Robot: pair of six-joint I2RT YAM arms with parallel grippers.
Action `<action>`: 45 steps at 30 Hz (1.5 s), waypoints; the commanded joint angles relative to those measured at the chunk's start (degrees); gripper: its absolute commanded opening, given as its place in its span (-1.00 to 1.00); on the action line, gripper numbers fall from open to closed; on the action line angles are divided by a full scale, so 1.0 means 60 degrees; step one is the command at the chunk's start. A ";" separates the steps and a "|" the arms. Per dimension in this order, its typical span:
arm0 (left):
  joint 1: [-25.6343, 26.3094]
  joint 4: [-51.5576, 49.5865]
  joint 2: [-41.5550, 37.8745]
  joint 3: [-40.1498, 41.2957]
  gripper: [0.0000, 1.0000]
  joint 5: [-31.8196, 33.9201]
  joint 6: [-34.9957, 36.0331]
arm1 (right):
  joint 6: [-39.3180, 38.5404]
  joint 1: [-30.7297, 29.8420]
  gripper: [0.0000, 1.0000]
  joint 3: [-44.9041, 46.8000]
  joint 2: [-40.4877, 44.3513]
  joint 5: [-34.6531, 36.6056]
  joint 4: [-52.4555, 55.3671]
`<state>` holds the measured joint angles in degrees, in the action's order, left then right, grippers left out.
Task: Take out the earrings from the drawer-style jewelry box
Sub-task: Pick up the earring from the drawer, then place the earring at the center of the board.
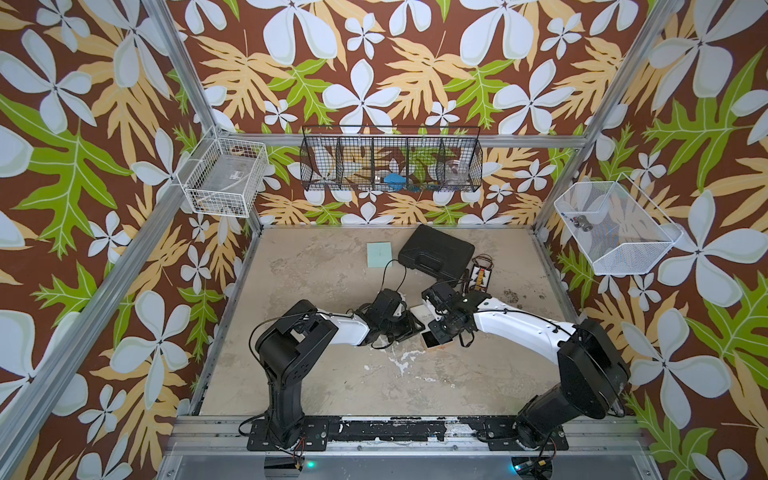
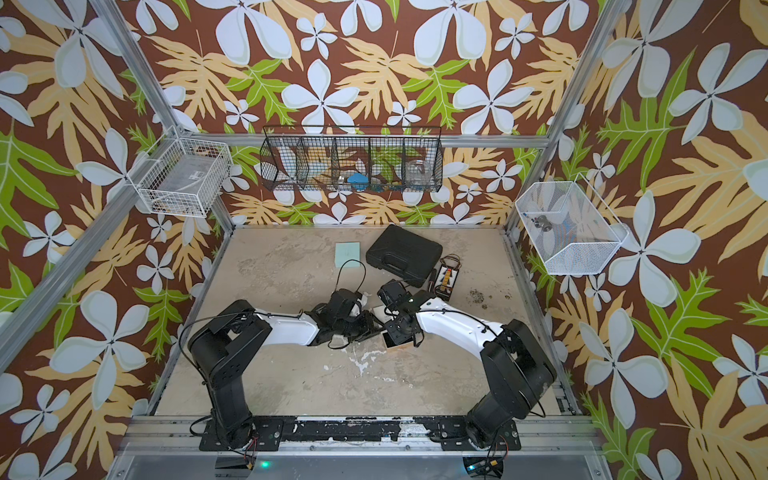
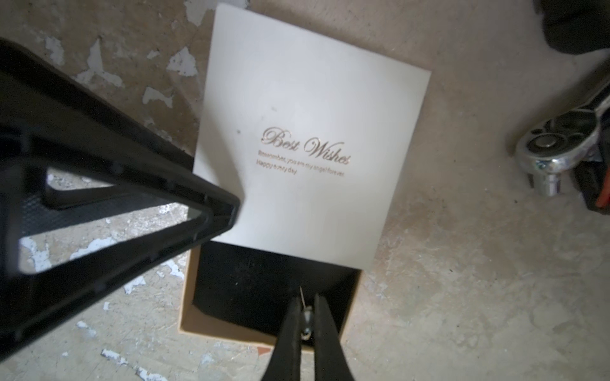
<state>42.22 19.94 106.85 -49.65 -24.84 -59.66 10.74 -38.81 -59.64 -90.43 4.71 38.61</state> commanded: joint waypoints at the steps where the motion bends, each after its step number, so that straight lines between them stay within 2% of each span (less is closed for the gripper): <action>1: 0.0024 -0.0409 0.0063 0.0006 -0.25 0.0075 0.0114 | 0.0250 0.0004 -0.83 -0.0011 0.0305 0.0029 0.0403; 12: 0.0024 -0.0409 -0.0038 -0.0132 -0.21 0.0057 0.0114 | 0.1809 -0.0133 -0.80 0.1438 0.2239 -0.1250 0.0962; 20: 0.0039 -0.0545 -0.0170 -0.0250 -0.14 0.0070 0.0099 | 0.2930 -0.0720 -0.78 0.2850 0.2861 -0.1844 0.0601; 32: 0.0031 -0.1130 -0.0638 -0.0404 0.02 0.0368 0.0026 | 0.3152 -0.0738 -0.78 0.3494 0.2737 -0.1825 -0.0017; 41: 0.0012 -0.2242 -0.0867 -0.1049 0.02 0.1227 0.0289 | 0.3271 -0.0739 -0.77 0.3552 0.2435 -0.1738 -0.0264; 45: -0.0056 -0.2498 -0.0741 -0.1445 0.00 0.1464 0.0476 | 0.3322 -0.0733 -0.64 0.3548 0.2406 -0.1666 -0.0325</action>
<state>42.15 7.38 102.02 -57.10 -18.15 -58.54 29.95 -43.16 -38.28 -75.99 -6.11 37.10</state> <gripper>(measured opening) 0.502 0.167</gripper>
